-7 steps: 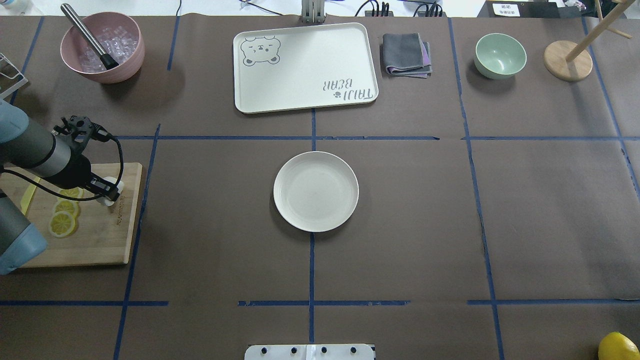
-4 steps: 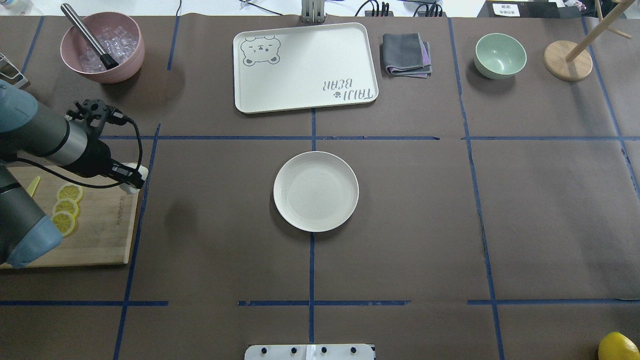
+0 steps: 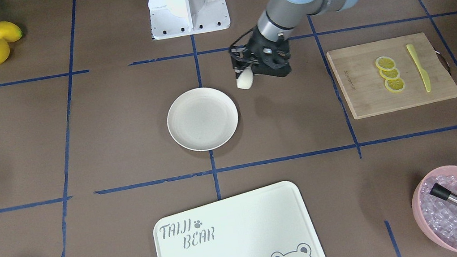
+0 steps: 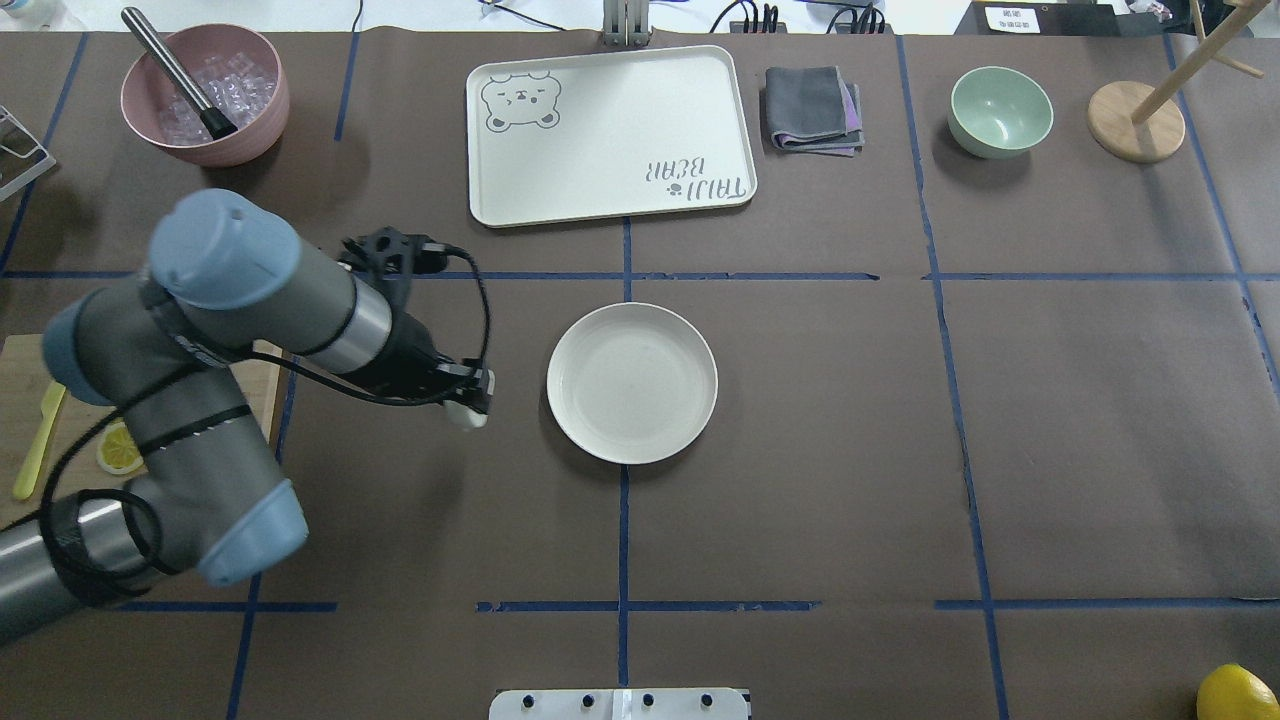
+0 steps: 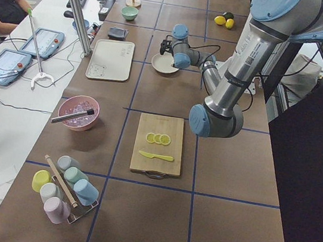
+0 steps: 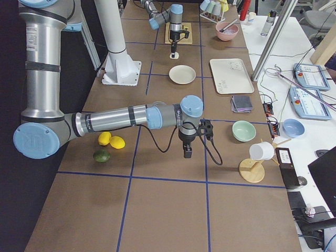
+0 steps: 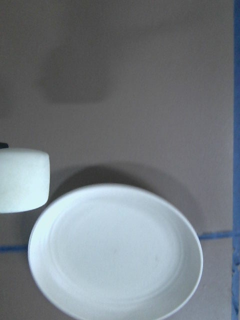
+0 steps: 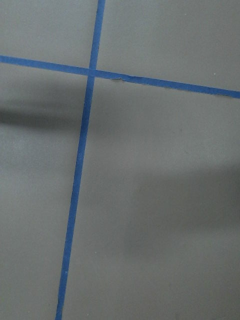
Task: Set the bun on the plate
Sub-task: 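Lower the bun onto the plate center and open the left gripper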
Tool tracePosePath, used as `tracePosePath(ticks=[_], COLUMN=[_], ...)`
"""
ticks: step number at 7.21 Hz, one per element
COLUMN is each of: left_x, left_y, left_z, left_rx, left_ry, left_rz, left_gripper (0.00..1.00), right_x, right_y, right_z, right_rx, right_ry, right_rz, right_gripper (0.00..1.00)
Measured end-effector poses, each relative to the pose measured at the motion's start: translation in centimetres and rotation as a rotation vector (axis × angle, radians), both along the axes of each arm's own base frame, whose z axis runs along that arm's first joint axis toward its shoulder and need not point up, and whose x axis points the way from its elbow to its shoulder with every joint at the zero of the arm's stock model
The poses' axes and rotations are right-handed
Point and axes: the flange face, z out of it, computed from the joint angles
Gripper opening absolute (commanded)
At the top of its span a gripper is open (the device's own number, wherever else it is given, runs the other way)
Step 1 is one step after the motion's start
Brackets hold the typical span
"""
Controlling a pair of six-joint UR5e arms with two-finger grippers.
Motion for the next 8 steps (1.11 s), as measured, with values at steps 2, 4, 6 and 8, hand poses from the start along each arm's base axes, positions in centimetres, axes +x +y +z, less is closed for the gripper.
tracePosePath(ticks=[2,4,6,8], left_x=[5.5,8.3,9.8,10.9], left_y=[-0.1,-0.6,-1.8,-2.3], left_z=[-3.7,-3.3,-2.2,-1.6], left_rx=[-0.014,0.008,0.033,0.035], left_ry=[-0.052,-0.109,-0.158,-0.185], left_rz=[-0.052,-0.107,-0.162,-0.174], left_gripper=[0.39,0.39,0.39,0.39], right_x=[0.0,0.0,0.0,0.0], right_y=[0.0,0.1,0.2,0.2], right_z=[0.1,0.1,0.2,0.2], right_rx=[-0.001,-0.001,-0.002,-0.003], right_ry=[0.000,0.000,-0.001,-0.002], right_rz=[0.000,0.000,0.000,0.000], right_gripper=[1.00,1.00,1.00,1.00])
